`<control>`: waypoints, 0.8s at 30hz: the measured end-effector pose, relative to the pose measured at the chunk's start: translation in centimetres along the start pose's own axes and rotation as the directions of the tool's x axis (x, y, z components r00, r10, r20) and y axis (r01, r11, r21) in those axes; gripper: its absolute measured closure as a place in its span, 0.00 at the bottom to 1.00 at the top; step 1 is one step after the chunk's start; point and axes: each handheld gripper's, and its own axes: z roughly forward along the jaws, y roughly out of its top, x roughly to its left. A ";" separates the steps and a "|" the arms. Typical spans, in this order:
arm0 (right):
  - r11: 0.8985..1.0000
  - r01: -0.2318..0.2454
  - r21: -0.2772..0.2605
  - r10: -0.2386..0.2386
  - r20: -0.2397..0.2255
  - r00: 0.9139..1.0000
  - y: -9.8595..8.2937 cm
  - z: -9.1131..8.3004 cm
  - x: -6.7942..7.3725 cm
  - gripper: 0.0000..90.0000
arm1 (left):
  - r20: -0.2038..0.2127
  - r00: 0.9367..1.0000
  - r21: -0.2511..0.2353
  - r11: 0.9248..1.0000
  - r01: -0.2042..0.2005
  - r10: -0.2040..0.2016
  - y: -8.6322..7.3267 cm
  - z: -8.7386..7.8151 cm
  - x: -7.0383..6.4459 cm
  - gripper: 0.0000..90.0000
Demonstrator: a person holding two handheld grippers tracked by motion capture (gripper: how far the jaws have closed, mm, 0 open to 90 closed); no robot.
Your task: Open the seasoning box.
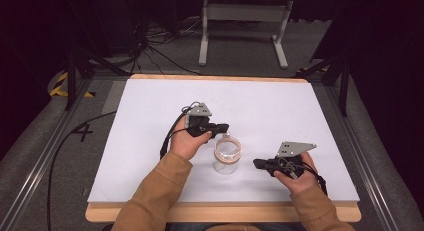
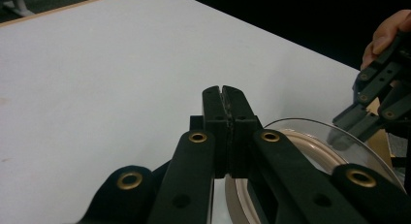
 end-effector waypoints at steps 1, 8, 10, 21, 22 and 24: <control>1.000 0.002 -0.006 -0.002 -0.011 1.000 0.2 0.0 0.2 0.99 | 0.002 1.000 -0.003 1.000 0.003 -0.003 0.0 0.0 0.0 1.00; 0.999 0.017 -0.030 -0.019 -0.066 0.998 1.5 0.8 1.6 1.00 | 0.008 1.000 -0.002 1.000 0.007 -0.007 0.0 0.1 0.0 1.00; 0.999 0.018 -0.035 -0.020 -0.073 0.997 1.7 1.0 1.9 1.00 | 0.005 1.000 0.000 1.000 0.005 -0.005 0.0 0.1 0.0 0.99; 0.999 0.002 -0.052 -0.007 -0.082 0.997 2.3 1.6 2.4 1.00 | 0.000 1.000 -0.009 1.000 -0.006 0.006 -0.1 0.3 0.0 1.00; 0.998 0.004 -0.056 -0.009 -0.083 0.996 2.4 1.5 2.5 1.00 | 0.000 1.000 -0.008 1.000 -0.006 0.006 -0.1 0.3 0.0 1.00; 0.998 -0.002 -0.066 -0.003 -0.083 0.997 2.5 1.5 2.5 1.00 | 0.000 1.000 -0.008 1.000 -0.004 0.004 -0.1 0.4 0.0 1.00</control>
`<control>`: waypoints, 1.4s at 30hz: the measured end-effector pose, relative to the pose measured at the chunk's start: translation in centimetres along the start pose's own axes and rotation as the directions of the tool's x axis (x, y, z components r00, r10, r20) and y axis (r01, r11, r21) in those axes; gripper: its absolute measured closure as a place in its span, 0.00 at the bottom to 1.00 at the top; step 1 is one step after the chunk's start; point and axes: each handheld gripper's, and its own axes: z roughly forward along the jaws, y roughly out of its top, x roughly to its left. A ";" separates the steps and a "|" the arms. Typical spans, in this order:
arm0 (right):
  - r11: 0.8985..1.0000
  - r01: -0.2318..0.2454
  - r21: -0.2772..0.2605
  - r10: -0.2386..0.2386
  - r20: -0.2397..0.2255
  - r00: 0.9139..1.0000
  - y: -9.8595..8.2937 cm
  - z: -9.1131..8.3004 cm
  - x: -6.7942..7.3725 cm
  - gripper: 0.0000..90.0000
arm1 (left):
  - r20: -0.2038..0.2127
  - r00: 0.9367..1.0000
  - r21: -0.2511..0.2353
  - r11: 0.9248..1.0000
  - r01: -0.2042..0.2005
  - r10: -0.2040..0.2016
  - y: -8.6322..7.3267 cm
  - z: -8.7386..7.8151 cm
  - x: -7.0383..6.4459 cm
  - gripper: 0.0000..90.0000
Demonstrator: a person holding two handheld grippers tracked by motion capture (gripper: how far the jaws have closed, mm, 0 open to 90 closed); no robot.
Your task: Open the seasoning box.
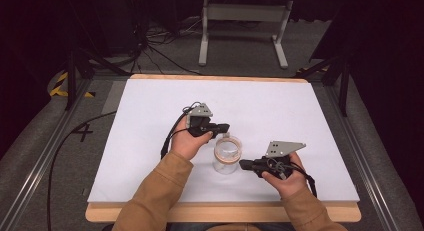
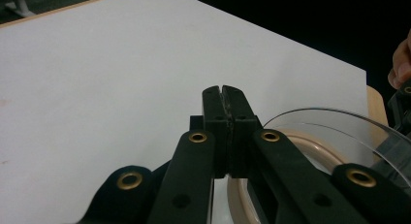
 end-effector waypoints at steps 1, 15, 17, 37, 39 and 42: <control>1.000 -0.006 -0.007 0.006 -0.001 1.000 0.1 0.0 0.0 1.00 | 0.000 1.000 0.000 1.000 0.000 0.000 0.0 0.0 0.0 1.00; 0.999 -0.025 -0.041 0.025 -0.001 1.000 0.5 0.5 -0.3 1.00 | 0.001 1.000 0.000 1.000 0.007 -0.007 0.0 0.0 0.0 1.00; 0.999 -0.029 -0.044 0.028 -0.002 1.000 0.5 0.5 -0.3 1.00 | 0.001 1.000 -0.003 1.000 0.006 -0.006 0.0 0.0 0.0 1.00; 0.997 0.024 -0.077 -0.027 -0.036 0.999 2.1 1.0 -0.7 1.00 | -0.100 0.995 -0.050 0.999 -0.006 0.001 -0.3 -5.4 -0.6 0.96; 0.996 0.029 -0.083 -0.033 -0.044 0.998 2.3 1.2 -0.8 1.00 | -0.107 0.994 -0.055 0.999 0.002 -0.008 -0.5 -6.0 -0.8 0.96; 0.994 0.044 -0.095 -0.049 -0.054 0.997 2.8 1.3 -0.9 1.00 | -0.121 0.993 -0.053 0.999 -0.001 -0.006 -0.7 -6.7 -0.8 0.96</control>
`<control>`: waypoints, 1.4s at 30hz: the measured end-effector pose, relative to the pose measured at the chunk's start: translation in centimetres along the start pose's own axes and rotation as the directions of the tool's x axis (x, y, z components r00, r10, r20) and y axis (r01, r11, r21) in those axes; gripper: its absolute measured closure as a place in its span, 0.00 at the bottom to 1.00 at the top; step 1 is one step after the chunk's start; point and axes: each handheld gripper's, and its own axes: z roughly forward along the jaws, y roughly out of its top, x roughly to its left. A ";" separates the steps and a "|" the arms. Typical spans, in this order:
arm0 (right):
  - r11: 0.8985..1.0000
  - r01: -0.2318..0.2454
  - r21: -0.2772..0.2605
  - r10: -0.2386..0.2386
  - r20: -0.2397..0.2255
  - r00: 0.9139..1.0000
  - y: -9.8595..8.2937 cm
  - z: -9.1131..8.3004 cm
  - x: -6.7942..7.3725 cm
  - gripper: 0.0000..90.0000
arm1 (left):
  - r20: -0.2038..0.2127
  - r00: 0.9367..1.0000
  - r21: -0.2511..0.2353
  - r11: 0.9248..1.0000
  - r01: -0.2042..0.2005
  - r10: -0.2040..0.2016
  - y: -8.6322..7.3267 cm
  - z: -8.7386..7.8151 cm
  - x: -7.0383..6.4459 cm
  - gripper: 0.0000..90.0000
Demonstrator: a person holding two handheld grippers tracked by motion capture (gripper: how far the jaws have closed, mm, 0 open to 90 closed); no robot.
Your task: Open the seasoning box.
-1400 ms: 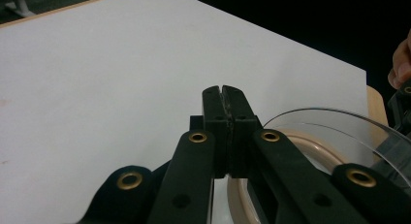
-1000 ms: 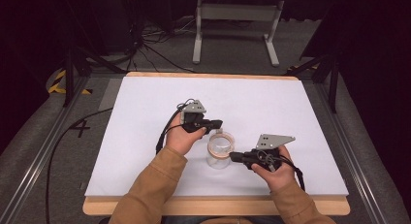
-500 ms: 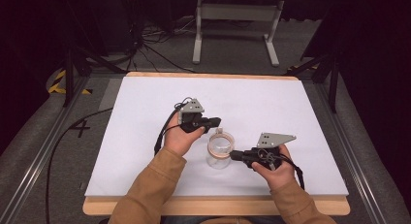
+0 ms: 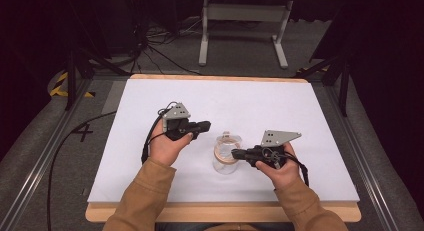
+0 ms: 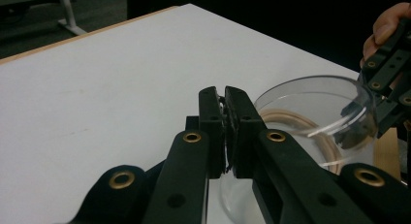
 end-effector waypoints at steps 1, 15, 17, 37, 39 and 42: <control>1.000 0.005 -0.003 -0.005 -0.002 1.000 0.2 0.0 0.0 1.00 | -0.005 1.000 -0.003 1.000 0.008 -0.008 -0.1 -0.2 0.0 0.96; 0.998 0.032 -0.047 -0.032 -0.007 0.999 1.7 -0.1 -1.5 1.00 | -0.072 0.997 0.025 0.999 0.041 -0.039 -2.0 -3.5 0.2 0.95; 0.998 0.033 -0.056 -0.034 -0.002 0.999 1.9 -0.2 -1.8 1.00 | -0.086 0.995 0.024 0.998 0.051 -0.048 -2.3 -3.9 0.2 0.95; 0.998 0.013 -0.057 -0.011 0.036 0.999 2.2 0.6 -4.8 1.00 | -0.150 0.983 0.017 0.993 0.113 -0.110 -4.3 -6.7 0.7 0.94; 0.999 0.009 -0.054 -0.006 0.051 0.999 2.1 0.6 -5.1 1.00 | -0.150 0.983 0.017 0.993 0.113 -0.109 -4.4 -6.7 0.8 0.94; 0.999 0.011 -0.048 -0.008 0.065 0.998 2.1 0.6 -5.3 1.00 | -0.154 0.981 0.018 0.993 0.120 -0.116 -4.5 -6.9 0.8 0.94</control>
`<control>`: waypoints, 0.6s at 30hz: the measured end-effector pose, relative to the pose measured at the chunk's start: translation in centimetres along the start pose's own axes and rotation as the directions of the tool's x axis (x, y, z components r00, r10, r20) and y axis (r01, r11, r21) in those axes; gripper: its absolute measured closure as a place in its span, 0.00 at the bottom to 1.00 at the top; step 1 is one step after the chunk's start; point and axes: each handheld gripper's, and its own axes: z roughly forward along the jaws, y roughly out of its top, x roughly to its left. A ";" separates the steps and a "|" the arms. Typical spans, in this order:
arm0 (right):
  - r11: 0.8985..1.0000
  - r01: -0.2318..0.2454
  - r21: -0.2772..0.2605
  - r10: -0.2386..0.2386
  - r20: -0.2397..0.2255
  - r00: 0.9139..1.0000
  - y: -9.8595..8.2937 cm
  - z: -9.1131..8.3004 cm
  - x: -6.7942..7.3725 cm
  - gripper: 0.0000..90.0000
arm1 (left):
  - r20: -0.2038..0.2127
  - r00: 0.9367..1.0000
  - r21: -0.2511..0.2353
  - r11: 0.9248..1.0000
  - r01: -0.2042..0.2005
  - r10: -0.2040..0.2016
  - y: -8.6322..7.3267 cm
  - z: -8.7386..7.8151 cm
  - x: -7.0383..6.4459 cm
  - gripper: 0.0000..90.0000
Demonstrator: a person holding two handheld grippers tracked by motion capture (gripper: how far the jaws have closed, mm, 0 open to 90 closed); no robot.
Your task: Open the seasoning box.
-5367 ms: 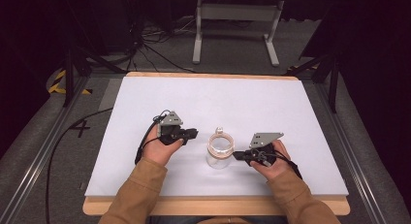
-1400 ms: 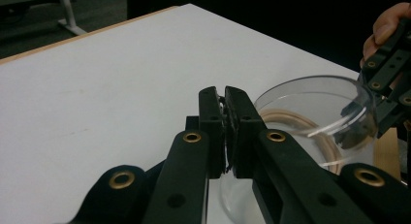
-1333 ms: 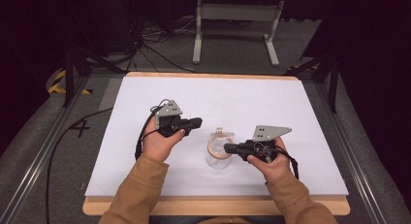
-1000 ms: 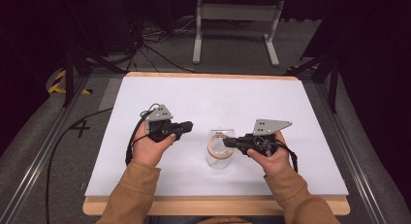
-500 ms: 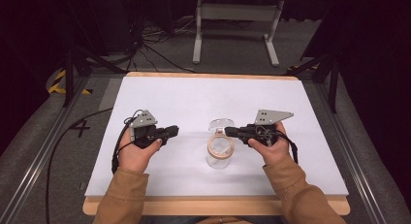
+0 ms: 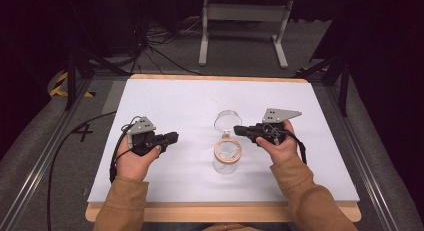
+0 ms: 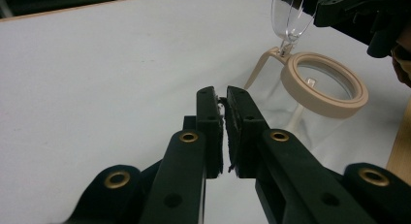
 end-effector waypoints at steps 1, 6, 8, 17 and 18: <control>1.000 -0.001 -0.001 0.001 -0.003 1.000 0.0 0.0 0.0 1.00 | -0.001 1.000 0.000 1.000 -0.007 0.007 0.0 0.0 0.1 0.94; 1.000 0.006 -0.004 -0.006 -0.006 1.000 0.2 -0.2 0.3 1.00 | 0.002 1.000 -0.004 1.000 -0.006 0.006 0.1 0.1 0.0 0.93; 1.000 0.011 -0.009 -0.011 -0.007 1.000 0.4 -0.5 0.4 1.00 | 0.010 1.000 -0.004 1.000 -0.008 0.008 0.1 0.1 0.1 0.93; 0.999 -0.005 -0.042 0.007 0.041 0.999 0.8 -4.5 -1.1 1.00 | 0.050 0.998 0.047 0.998 -0.051 0.049 0.5 -0.1 0.1 0.87; 0.999 -0.017 -0.040 0.019 0.049 0.999 0.7 -5.1 -1.4 0.99 | 0.051 0.997 0.047 0.997 -0.057 0.054 0.5 -0.1 0.2 0.86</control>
